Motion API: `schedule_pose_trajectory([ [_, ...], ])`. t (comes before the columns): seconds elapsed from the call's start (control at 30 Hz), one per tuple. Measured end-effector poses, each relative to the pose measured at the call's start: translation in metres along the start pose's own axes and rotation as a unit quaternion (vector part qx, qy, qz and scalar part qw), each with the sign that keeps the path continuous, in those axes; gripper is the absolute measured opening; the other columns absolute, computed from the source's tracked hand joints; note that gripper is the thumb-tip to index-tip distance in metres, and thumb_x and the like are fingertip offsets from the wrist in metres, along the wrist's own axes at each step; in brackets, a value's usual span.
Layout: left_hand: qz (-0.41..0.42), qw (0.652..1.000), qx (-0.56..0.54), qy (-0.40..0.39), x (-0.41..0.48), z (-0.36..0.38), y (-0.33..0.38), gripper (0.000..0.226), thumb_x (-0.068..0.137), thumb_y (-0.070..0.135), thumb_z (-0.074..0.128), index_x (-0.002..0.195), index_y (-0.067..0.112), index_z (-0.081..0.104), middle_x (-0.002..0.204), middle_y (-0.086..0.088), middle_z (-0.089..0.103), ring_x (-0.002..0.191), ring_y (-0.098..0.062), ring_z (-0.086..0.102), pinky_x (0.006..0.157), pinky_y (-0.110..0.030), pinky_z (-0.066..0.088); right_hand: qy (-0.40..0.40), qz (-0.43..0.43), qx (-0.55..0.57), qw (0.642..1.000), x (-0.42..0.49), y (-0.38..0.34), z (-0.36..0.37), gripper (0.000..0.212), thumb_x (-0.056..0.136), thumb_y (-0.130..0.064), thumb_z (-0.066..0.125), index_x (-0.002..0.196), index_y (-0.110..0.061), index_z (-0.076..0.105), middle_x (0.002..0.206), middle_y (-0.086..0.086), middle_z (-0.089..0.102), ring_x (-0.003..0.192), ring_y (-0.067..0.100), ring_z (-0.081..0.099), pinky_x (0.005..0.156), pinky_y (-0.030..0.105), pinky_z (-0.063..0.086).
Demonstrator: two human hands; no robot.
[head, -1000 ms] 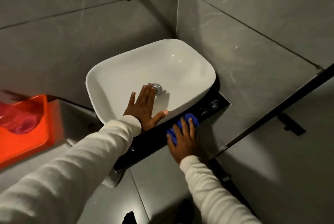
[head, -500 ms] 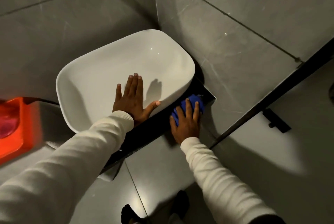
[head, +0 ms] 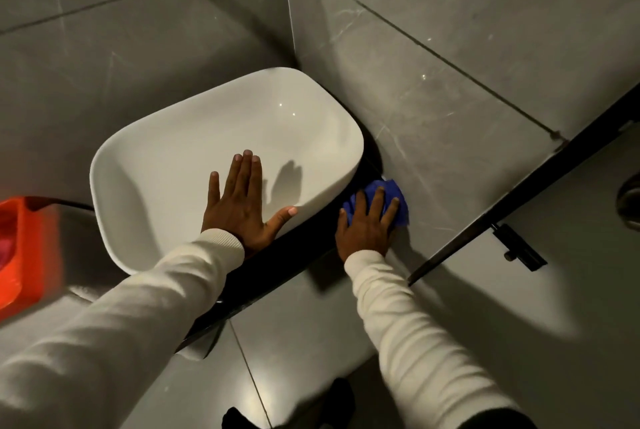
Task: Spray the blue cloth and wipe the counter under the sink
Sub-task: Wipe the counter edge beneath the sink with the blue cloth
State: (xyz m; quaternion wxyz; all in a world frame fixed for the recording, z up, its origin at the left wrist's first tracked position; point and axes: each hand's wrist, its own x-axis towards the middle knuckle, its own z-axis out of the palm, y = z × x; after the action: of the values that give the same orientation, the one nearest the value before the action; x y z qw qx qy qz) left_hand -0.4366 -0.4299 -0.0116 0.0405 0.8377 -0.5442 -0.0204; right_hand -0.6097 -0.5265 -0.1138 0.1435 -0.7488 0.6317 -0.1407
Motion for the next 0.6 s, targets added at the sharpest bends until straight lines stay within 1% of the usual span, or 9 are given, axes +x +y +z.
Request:
schedule_pose_trajectory([
  [0.03, 0.001, 1.0, -0.002, 0.002, 0.0, 0.0, 0.0, 0.105, 0.072, 0.083, 0.007, 0.148, 0.014, -0.016, 0.162, -0.002, -0.013, 0.148, -0.015, -0.015, 0.121, -0.051, -0.003, -0.003, 0.002, 0.001, 1.0, -0.011, -0.006, 0.003, 0.053, 0.093, -0.045, 0.05, 0.142, -0.024, 0.048, 0.162, 0.01, 0.028, 0.149, 0.044, 0.015, 0.11, 0.06, 0.03],
  [0.1, 0.005, 1.0, -0.005, 0.002, 0.001, 0.0, -0.001, 0.105, 0.071, 0.083, 0.006, 0.148, 0.014, -0.015, 0.162, -0.003, -0.012, 0.148, -0.015, -0.014, 0.121, -0.051, -0.003, -0.027, -0.039, -0.012, 0.999, -0.021, -0.006, 0.006, 0.053, 0.092, -0.047, 0.049, 0.141, -0.027, 0.048, 0.162, 0.01, 0.027, 0.15, 0.043, 0.014, 0.11, 0.064, 0.027],
  [0.17, 0.007, 1.0, -0.006, 0.007, 0.001, 0.001, -0.001, 0.105, 0.072, 0.083, 0.007, 0.148, 0.014, -0.013, 0.162, -0.003, -0.009, 0.148, -0.016, -0.012, 0.121, -0.051, -0.002, -0.051, -0.095, -0.04, 0.993, -0.009, 0.005, 0.001, 0.05, 0.092, -0.049, 0.047, 0.137, -0.027, 0.051, 0.162, 0.009, 0.026, 0.151, 0.04, 0.013, 0.112, 0.064, 0.024],
  [0.23, 0.008, 1.0, -0.003, 0.011, 0.002, 0.001, -0.001, 0.105, 0.074, 0.083, 0.009, 0.149, 0.013, -0.01, 0.163, -0.004, -0.006, 0.149, -0.017, -0.01, 0.121, -0.05, -0.003, -0.053, -0.118, -0.069, 0.989, 0.011, 0.011, -0.004, 0.048, 0.092, -0.047, 0.046, 0.134, -0.024, 0.052, 0.163, 0.01, 0.024, 0.151, 0.038, 0.013, 0.113, 0.062, 0.023],
  [0.33, 0.006, 1.0, -0.011, 0.013, 0.0, 0.0, 0.0, 0.101, 0.076, 0.08, 0.009, 0.149, 0.012, -0.009, 0.163, -0.005, -0.006, 0.149, -0.017, -0.01, 0.121, -0.049, -0.003, -0.074, -0.093, -0.078, 0.99, 0.031, 0.01, -0.011, 0.05, 0.093, -0.042, 0.047, 0.138, -0.021, 0.049, 0.164, 0.009, 0.02, 0.153, 0.034, 0.008, 0.113, 0.063, 0.024],
  [0.4, 0.003, 1.0, -0.016, 0.009, -0.004, -0.001, -0.005, 0.099, 0.077, 0.077, 0.007, 0.149, 0.012, -0.011, 0.163, -0.004, -0.008, 0.149, -0.017, -0.012, 0.121, -0.047, -0.005, -0.067, -0.062, -0.057, 0.994, 0.026, 0.003, -0.011, 0.052, 0.094, -0.042, 0.048, 0.141, -0.021, 0.047, 0.163, 0.008, 0.022, 0.152, 0.035, 0.008, 0.115, 0.06, 0.025],
  [0.5, 0.007, 0.999, -0.042, -0.012, -0.014, -0.005, -0.022, 0.097, 0.076, 0.075, 0.007, 0.149, 0.013, -0.012, 0.162, -0.004, -0.011, 0.148, -0.017, -0.014, 0.121, -0.046, -0.006, -0.052, 0.011, 0.002, 0.999, 0.003, -0.014, -0.004, 0.057, 0.094, -0.042, 0.049, 0.146, -0.02, 0.041, 0.164, 0.011, 0.019, 0.151, 0.04, 0.007, 0.119, 0.059, 0.016],
  [0.53, 0.006, 0.997, -0.068, -0.023, -0.019, -0.007, -0.031, 0.097, 0.075, 0.074, 0.008, 0.149, 0.013, -0.011, 0.162, -0.003, -0.011, 0.148, -0.017, -0.014, 0.122, -0.046, -0.004, -0.053, 0.008, 0.005, 0.999, -0.005, -0.017, -0.001, 0.057, 0.094, -0.043, 0.049, 0.145, -0.02, 0.042, 0.164, 0.011, 0.02, 0.151, 0.041, 0.006, 0.118, 0.06, 0.016],
  [0.6, 0.012, 0.992, -0.119, -0.045, -0.03, -0.012, -0.05, 0.097, 0.075, 0.072, 0.011, 0.149, 0.014, -0.009, 0.162, -0.002, -0.011, 0.147, -0.015, -0.016, 0.122, -0.044, -0.003, -0.066, -0.057, -0.005, 0.996, -0.006, -0.009, -0.001, 0.055, 0.092, -0.047, 0.052, 0.14, -0.021, 0.048, 0.162, 0.012, 0.025, 0.15, 0.042, 0.01, 0.115, 0.062, 0.022],
])
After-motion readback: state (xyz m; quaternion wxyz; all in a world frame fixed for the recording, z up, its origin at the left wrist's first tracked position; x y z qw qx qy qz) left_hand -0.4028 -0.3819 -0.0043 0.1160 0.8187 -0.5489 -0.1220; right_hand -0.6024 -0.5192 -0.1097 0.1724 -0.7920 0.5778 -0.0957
